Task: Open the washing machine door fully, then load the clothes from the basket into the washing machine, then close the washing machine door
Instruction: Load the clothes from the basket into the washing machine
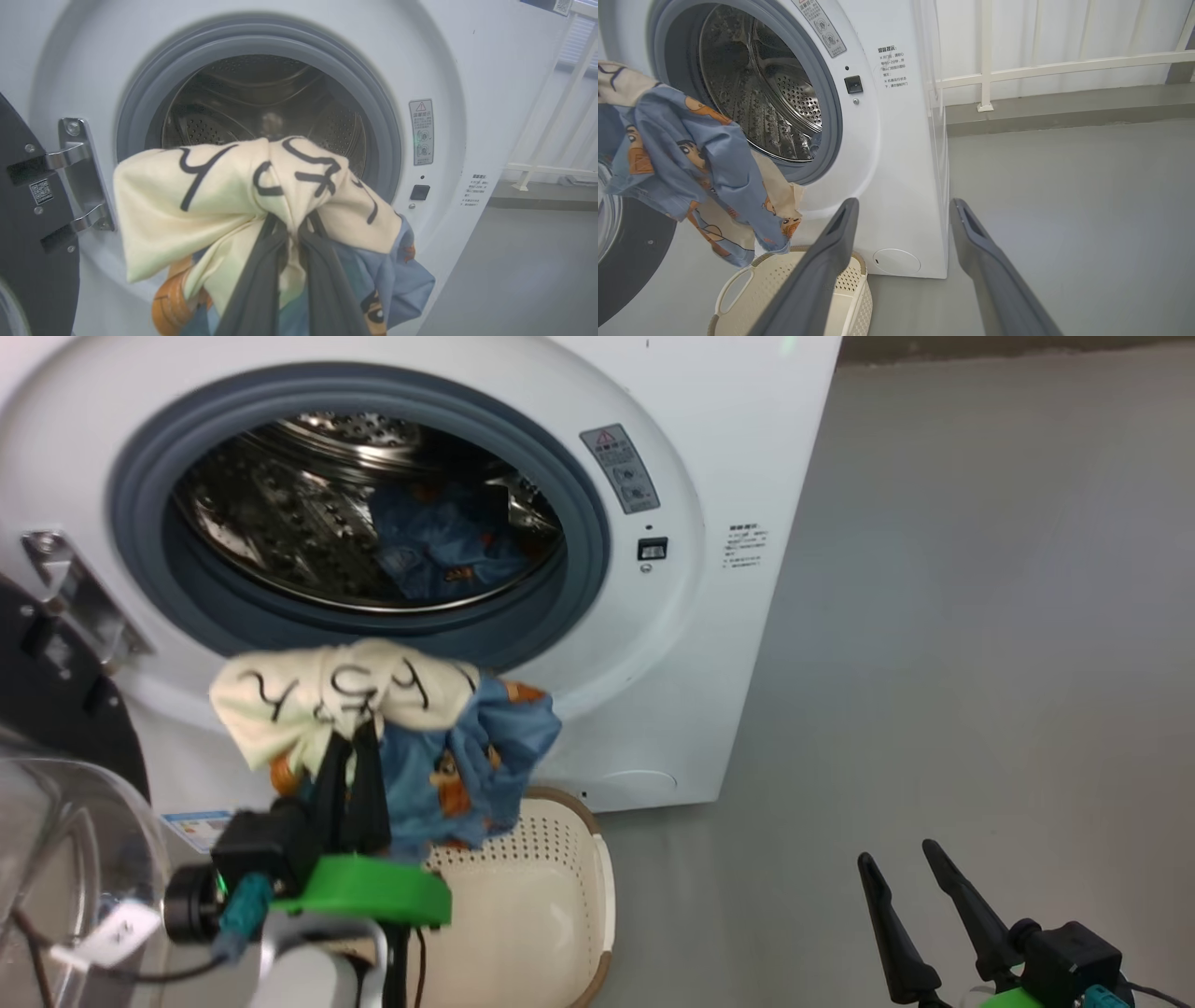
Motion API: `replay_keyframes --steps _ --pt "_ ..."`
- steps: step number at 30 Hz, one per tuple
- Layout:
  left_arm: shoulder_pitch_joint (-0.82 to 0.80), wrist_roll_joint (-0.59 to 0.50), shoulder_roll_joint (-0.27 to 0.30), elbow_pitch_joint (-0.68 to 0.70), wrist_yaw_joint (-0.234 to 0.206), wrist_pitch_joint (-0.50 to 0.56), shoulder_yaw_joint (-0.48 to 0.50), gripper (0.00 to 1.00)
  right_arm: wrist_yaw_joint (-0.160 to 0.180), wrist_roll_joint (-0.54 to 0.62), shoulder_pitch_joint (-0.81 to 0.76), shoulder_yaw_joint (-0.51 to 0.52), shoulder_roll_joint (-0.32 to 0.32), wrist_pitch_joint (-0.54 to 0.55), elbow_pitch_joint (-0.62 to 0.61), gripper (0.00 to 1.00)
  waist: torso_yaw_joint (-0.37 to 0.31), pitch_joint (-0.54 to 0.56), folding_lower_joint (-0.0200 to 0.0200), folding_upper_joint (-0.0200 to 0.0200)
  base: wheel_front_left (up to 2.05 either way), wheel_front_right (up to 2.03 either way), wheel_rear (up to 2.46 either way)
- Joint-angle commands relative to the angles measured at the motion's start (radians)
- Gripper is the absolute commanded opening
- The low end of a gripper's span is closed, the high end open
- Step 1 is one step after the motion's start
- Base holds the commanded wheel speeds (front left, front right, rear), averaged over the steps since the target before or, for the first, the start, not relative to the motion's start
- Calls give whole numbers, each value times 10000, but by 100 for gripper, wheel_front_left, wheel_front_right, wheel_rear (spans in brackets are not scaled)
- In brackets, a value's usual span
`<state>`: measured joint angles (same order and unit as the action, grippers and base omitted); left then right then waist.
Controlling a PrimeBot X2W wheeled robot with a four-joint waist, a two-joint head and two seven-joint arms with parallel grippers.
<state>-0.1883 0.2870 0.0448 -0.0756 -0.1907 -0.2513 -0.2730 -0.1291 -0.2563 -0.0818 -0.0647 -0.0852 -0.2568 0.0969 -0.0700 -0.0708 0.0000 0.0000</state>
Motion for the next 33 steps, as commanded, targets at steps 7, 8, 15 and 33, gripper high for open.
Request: replay_keyframes --steps 7,8,15,33 --pt "-2860 52 55 -1411 -56 -105 761 0 -16 -90 713 -383 -2 -49 -245 100 -822 -1346 0 0 0 0 0" --pt "-2860 52 55 -1411 -56 -105 761 0 -16 -90 713 -383 -2 -49 -245 100 -822 -1346 0 0 0 0 0" --pt "-5201 -313 283 -3272 228 -105 1401 0 -16 -162 1323 -677 50 -49 -260 100 -1579 -2544 0 0 0 0 0" --pt "-7742 -1352 1672 -5450 433 -105 3055 0 -16 -391 1787 -896 246 -49 -224 100 -3259 -4369 0 0 0 0 0"
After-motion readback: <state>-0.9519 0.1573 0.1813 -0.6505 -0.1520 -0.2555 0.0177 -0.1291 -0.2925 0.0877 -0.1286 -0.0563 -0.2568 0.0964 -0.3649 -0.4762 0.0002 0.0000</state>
